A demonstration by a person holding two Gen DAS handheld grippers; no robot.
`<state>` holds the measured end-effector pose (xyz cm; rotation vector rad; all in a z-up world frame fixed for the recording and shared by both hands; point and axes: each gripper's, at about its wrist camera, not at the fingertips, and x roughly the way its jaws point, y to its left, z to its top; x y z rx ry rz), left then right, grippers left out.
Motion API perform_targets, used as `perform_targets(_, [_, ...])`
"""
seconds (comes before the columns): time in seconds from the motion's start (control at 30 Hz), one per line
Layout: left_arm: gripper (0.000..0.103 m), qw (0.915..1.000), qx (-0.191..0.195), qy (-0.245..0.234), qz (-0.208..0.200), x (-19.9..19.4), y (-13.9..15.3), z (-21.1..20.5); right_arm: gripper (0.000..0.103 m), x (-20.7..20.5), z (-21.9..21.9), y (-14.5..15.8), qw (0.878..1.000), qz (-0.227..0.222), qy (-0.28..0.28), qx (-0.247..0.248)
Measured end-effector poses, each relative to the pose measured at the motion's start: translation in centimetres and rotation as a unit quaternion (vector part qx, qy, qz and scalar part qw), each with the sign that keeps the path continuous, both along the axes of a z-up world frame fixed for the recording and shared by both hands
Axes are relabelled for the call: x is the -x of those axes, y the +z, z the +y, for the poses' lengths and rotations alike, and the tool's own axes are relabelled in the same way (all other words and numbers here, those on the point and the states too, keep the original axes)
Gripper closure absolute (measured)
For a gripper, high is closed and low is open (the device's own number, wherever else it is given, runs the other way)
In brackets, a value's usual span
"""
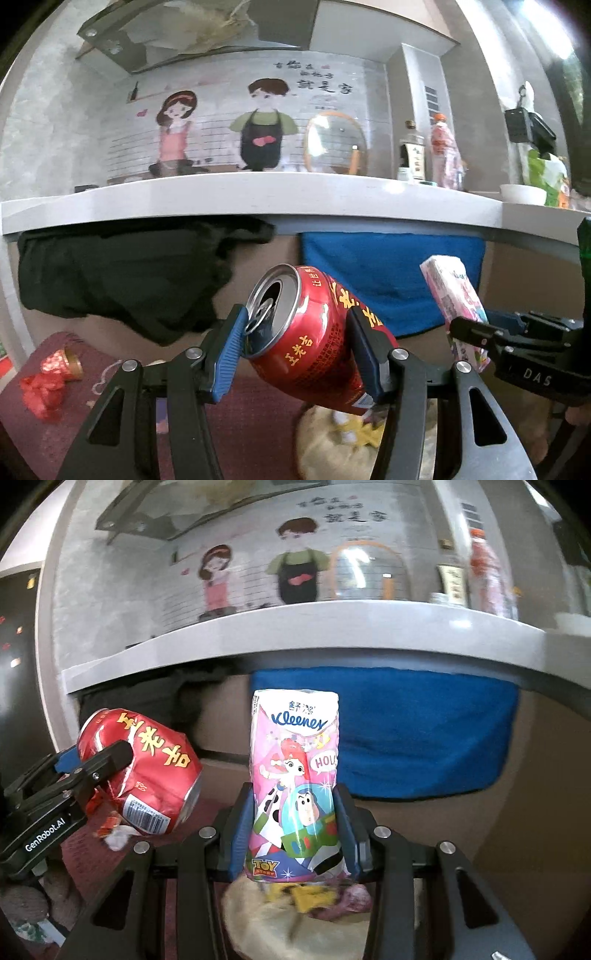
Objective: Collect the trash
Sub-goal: 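Carry the red can and Kleenex pack over the bin and open both grippers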
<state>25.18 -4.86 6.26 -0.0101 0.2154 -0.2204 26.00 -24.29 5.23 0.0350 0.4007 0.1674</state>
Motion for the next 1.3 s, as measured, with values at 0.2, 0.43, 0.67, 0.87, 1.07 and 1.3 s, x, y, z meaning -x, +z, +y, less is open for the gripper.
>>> perform_targets(0.2, [0.048,0.9999,-0.007,-0.008,0.01,-0.4,-1.2,-2.6,0.064,-0.1,-3.2,-1.5,1.0,0.011,-0.018,-0.013])
perform_targets(0.43, [0.048,0.9989,-0.008,-0.011,0.045,-1.7,-3.7,-3.4,0.064,-0.5,-4.6,-3.4,0.999,0.025,-0.018,-0.031])
perform_targets(0.67, [0.048,0.9974,-0.01,-0.008,0.071,-3.2,-5.5,-3.4,0.064,-1.3,-5.6,-5.1,0.998,0.038,-0.017,-0.041])
perform_targets(0.87, [0.048,0.9966,-0.01,-0.01,0.081,-3.9,-6.4,-3.7,0.064,-2.1,-6.3,-6.1,0.997,0.051,-0.019,-0.049])
perform_targets(1.07, [0.048,0.993,0.004,-0.017,0.117,-5.0,-7.8,-3.8,0.064,-2.6,-6.4,-6.7,0.997,0.059,-0.016,-0.053])
perform_targets(1.3, [0.048,0.9891,0.026,-0.031,0.142,-6.4,-9.2,-4.0,0.064,-3.6,-6.5,-7.7,0.996,0.073,-0.014,-0.057])
